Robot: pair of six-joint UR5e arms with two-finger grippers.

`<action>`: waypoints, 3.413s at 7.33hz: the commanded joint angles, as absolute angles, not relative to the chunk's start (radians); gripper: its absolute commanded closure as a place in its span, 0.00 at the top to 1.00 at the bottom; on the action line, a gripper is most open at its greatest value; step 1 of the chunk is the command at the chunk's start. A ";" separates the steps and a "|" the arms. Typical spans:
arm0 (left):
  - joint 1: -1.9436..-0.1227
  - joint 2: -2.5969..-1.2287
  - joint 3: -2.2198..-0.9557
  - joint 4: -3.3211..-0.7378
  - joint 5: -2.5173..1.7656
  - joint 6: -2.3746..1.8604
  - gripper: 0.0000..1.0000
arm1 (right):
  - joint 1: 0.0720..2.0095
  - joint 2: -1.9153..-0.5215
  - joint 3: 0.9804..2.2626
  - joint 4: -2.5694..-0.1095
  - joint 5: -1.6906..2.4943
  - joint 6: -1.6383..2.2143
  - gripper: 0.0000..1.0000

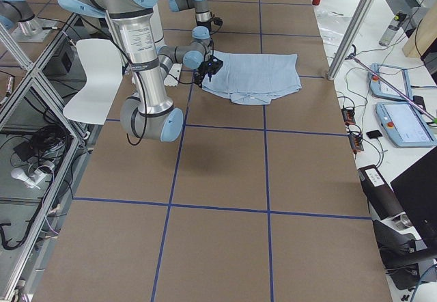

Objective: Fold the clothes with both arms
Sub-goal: 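Move the right gripper to the shirt's near corner beside the left gripper, then grasp the near edge of the shirt with both grippers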

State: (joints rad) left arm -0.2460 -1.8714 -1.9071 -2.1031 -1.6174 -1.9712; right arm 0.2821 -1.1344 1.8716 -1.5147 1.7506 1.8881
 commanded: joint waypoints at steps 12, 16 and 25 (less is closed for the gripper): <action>-0.248 -1.873 -1.907 -2.103 -1.617 -1.971 0.00 | 0.262 -1.106 1.810 -1.516 1.733 1.899 0.98; -0.253 -1.871 -1.907 -2.103 -1.617 -1.971 0.00 | 0.261 -1.104 1.813 -1.520 1.735 1.898 0.65; -0.253 -1.873 -1.907 -2.103 -1.618 -1.970 0.00 | 0.279 -1.092 1.888 -1.546 1.740 1.899 0.00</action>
State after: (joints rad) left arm -0.2531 -1.8728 -1.9054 -2.1031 -1.6183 -1.9708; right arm 0.2749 -1.0940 1.8715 -1.5454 1.7393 1.8977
